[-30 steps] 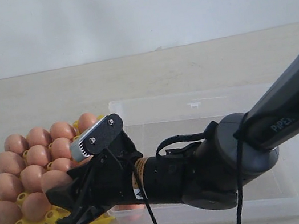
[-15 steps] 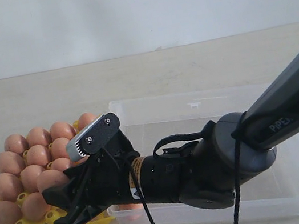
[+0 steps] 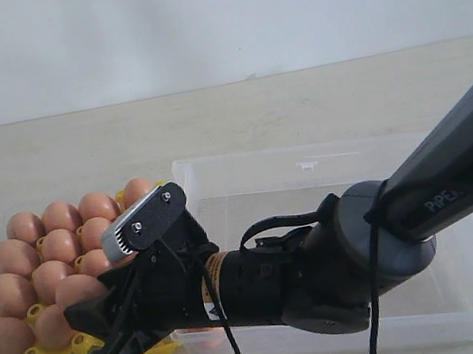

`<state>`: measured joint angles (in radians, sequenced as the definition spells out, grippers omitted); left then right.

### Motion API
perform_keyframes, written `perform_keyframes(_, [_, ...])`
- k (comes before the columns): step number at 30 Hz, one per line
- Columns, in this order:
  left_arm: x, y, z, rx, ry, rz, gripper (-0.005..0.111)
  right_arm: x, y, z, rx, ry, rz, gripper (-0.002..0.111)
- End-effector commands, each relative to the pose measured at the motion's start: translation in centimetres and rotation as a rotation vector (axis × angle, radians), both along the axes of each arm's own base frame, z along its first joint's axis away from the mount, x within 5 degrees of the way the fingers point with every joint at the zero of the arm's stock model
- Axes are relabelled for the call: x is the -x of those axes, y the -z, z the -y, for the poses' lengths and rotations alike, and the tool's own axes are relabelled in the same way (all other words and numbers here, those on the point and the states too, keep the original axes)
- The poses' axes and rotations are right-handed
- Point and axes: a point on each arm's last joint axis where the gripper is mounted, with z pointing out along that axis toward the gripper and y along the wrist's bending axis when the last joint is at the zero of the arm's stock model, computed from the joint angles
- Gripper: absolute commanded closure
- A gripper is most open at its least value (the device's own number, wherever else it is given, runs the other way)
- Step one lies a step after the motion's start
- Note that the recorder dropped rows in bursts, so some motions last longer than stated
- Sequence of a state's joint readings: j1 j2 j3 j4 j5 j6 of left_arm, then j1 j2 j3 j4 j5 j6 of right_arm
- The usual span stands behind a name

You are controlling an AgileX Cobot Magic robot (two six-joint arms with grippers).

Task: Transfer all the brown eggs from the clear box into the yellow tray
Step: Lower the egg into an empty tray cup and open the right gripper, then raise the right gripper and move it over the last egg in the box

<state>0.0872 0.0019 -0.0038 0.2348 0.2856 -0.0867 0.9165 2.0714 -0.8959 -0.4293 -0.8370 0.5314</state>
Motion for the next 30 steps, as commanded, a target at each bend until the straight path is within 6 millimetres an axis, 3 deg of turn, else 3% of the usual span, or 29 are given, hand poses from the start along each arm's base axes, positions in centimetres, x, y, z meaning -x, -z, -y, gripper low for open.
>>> perform_keyframes(1, [0.00, 0.10, 0.00, 0.004, -0.002, 0.001, 0.085, -0.05, -0.75, -0.10, -0.016, -0.006, 0.023, 0.108])
perform_keyframes(10, [0.00, 0.10, 0.00, 0.004, -0.002, 0.001, 0.085, -0.01, -0.71, -0.10, -0.011, -0.011, 0.025, 0.108])
perform_keyframes(12, [0.00, 0.10, 0.00, 0.004, -0.002, 0.001, 0.085, -0.01, -0.71, -0.10, -0.010, -0.012, 0.028, 0.100])
perform_keyframes(20, [0.00, 0.10, 0.00, 0.004, -0.002, 0.001, 0.085, -0.08, -0.70, -0.08, -0.008, -0.004, 0.031, 0.049])
perform_keyframes(22, [0.00, 0.10, 0.00, 0.004, -0.002, 0.001, 0.085, -0.11, -0.67, -0.06, -0.005, 0.000, 0.028, 0.045])
perform_keyframes(30, [0.00, 0.10, 0.00, 0.004, -0.002, 0.001, 0.085, -0.27, -0.65, 0.01, 0.003, 0.015, 0.042, 0.045])
